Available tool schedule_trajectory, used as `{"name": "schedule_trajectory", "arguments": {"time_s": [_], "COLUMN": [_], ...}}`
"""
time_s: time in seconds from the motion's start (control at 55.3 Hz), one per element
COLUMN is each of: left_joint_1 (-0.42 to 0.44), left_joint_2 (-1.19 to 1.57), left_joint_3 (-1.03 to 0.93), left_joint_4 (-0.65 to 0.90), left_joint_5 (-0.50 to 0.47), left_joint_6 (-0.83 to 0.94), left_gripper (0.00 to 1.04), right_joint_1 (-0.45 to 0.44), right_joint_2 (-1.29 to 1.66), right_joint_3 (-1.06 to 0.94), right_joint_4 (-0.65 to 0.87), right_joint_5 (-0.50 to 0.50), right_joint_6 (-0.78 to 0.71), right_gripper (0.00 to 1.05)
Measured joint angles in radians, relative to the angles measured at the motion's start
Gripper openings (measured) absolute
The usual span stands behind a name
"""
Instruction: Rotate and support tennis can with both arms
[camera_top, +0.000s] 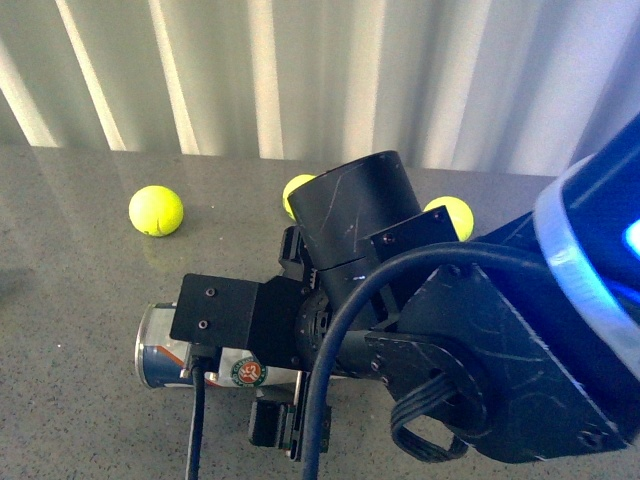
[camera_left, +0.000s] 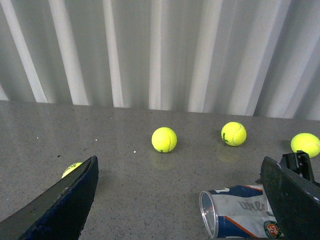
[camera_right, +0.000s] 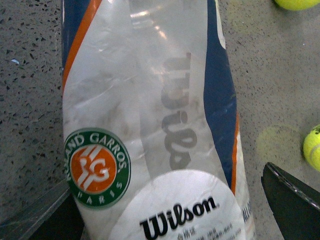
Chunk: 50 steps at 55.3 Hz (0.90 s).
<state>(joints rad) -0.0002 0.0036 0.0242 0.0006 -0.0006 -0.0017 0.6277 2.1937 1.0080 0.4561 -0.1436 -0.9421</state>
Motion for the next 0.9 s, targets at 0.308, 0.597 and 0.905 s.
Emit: {"name": "schedule_trajectory", "arguments": {"time_s": [0.308, 0.597, 0.905], "left_joint_1": [0.0, 0.0, 0.0], "left_joint_2": [0.0, 0.0, 0.0], "left_joint_3": [0.0, 0.0, 0.0], "left_joint_4": [0.0, 0.0, 0.0], "left_joint_5": [0.0, 0.0, 0.0], "left_joint_6": [0.0, 0.0, 0.0], "left_gripper": [0.98, 0.98, 0.98], "right_joint_1": [-0.064, -0.178, -0.441], "right_joint_2": [-0.15, -0.303, -0.466], "right_joint_3": [-0.154, -0.363, -0.762], "right_joint_4": [0.032, 0.242, 0.814], "right_joint_5": [0.012, 0.038, 0.233], "right_joint_6": [-0.005, 0.049, 0.194], "right_gripper": [0.97, 0.97, 0.97]}}
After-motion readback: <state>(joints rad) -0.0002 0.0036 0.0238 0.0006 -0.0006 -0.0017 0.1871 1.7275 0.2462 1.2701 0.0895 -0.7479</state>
